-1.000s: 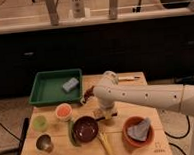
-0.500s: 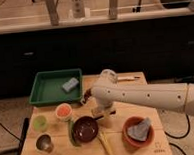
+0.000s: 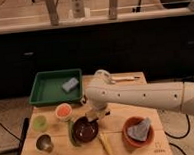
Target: Place eraser in purple bowl
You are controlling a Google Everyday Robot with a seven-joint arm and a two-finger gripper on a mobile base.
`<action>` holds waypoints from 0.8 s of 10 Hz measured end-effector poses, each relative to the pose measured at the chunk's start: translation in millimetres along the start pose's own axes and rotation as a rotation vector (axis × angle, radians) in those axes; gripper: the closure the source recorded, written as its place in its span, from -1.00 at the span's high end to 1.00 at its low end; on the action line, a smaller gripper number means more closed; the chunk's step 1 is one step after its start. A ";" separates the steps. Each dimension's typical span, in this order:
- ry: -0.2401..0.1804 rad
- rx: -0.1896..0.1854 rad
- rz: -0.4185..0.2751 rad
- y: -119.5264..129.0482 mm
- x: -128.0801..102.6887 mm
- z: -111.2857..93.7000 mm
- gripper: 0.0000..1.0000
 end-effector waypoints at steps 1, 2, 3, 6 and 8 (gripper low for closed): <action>-0.009 -0.006 -0.048 1.0 -12.9 -1.4 -1.00; -0.016 -0.013 -0.080 3.5 -20.1 -2.1 -1.00; -0.021 -0.024 -0.121 7.3 -27.5 -2.3 -1.00; -0.047 -0.060 -0.217 16.2 -44.2 0.5 -1.00; -0.071 -0.084 -0.289 21.2 -57.8 2.8 -1.00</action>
